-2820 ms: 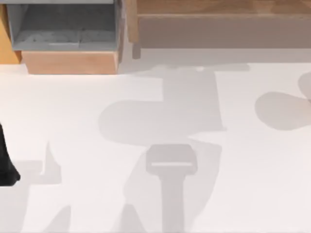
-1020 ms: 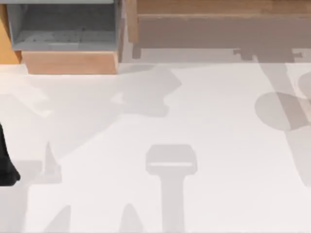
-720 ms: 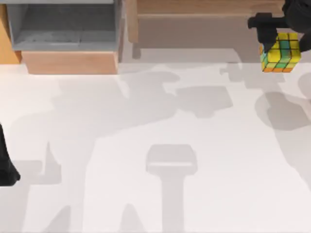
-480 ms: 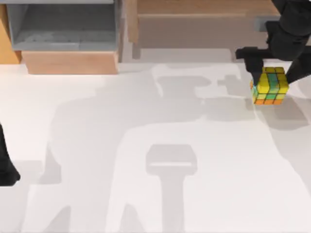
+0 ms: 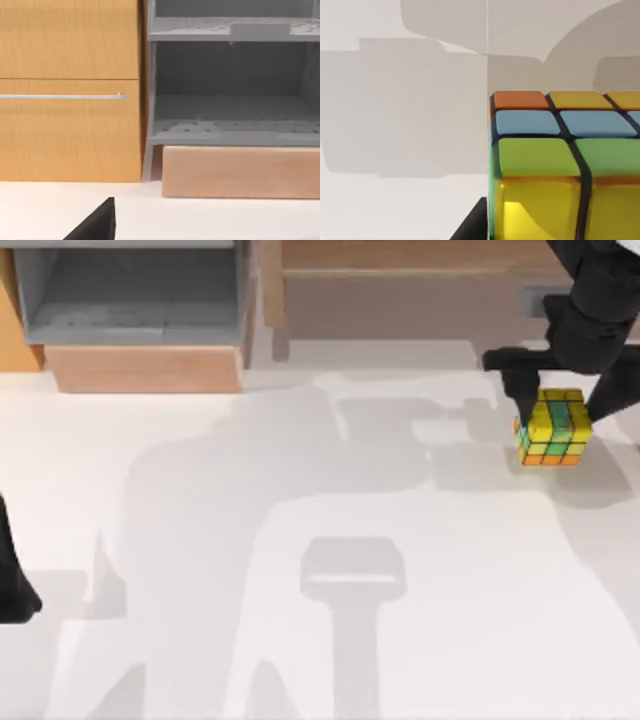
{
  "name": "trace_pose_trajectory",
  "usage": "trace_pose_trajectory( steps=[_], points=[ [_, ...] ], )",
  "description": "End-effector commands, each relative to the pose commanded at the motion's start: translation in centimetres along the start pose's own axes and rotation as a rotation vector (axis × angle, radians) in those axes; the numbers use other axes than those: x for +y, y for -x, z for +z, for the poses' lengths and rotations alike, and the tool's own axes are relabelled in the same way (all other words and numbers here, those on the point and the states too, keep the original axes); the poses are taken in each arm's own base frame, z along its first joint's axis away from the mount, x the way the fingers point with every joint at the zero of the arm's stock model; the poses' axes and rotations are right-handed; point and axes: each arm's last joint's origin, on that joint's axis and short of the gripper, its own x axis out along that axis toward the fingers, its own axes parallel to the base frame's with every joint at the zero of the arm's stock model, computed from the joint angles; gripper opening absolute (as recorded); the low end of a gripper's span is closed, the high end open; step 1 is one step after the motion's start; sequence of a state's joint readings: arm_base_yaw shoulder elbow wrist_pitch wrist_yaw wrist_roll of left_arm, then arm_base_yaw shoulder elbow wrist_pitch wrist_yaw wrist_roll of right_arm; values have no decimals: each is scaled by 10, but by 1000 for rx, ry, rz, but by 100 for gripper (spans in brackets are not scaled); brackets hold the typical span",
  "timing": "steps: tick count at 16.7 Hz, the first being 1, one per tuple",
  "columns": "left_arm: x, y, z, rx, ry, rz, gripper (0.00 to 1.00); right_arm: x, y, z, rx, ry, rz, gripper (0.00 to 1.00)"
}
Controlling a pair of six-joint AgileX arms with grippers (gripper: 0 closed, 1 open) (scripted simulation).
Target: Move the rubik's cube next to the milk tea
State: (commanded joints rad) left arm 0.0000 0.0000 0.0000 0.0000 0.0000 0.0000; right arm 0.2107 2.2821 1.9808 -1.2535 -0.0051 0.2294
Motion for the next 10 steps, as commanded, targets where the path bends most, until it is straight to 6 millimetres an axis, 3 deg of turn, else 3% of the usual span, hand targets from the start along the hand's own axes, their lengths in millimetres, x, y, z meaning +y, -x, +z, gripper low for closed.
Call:
trace_pose_trajectory(
  steps=[10],
  points=[
    [0,0,0,0,0,0,100,3,13,25,-194,25,148,0]
  ],
)
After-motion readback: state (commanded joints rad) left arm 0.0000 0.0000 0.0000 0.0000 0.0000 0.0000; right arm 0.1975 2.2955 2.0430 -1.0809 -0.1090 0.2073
